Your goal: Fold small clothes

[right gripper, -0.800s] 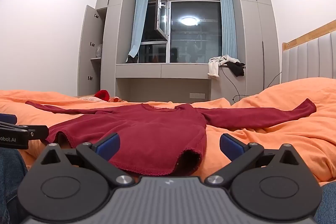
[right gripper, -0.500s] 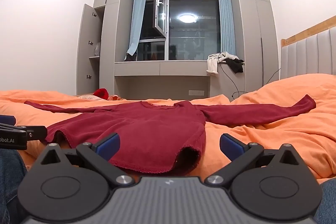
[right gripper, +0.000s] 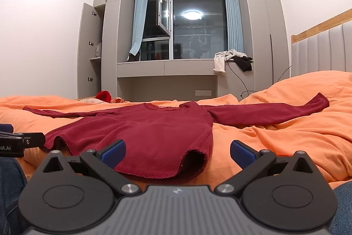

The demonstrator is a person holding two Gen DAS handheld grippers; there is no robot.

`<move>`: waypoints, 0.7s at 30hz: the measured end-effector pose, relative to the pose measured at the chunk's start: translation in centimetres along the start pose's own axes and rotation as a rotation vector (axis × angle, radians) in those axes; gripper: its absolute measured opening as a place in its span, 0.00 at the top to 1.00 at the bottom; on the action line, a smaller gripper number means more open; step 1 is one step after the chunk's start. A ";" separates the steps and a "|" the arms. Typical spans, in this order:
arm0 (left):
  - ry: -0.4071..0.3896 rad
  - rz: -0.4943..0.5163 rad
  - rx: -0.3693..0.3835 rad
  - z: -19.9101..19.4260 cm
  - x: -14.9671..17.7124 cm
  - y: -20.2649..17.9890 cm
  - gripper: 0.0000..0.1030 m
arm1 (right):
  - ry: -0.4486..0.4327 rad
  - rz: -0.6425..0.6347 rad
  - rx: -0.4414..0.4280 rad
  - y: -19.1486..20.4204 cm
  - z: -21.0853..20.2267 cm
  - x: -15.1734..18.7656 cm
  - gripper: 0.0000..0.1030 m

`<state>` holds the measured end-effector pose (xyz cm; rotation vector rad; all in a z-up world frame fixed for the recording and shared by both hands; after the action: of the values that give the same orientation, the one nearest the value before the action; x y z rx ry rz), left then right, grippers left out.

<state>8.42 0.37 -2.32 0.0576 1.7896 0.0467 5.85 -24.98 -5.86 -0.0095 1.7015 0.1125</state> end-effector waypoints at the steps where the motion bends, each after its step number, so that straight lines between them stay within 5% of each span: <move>1: 0.000 -0.001 0.000 0.0 0.0 0.0 0.00 | -0.001 0.002 0.002 0.0 0.1 0.0 0.00; 21: 0.003 -0.004 0.001 0.1 0.0 0.1 0.00 | -0.005 0.010 0.011 -0.1 -0.2 -0.1 0.00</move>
<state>8.49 0.46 -2.32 0.0549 1.7932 0.0430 5.71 -25.08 -5.79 0.0078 1.6968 0.1105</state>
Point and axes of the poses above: each gripper's, at about its wrist camera, not at the fingertips, and z roughly the way its jaws point, y to its left, x to its underside, the point moved 8 cm from there along z, roughly the way its jaws point, and after that the axes turned 1 degree about z, right-handed, at the moved point
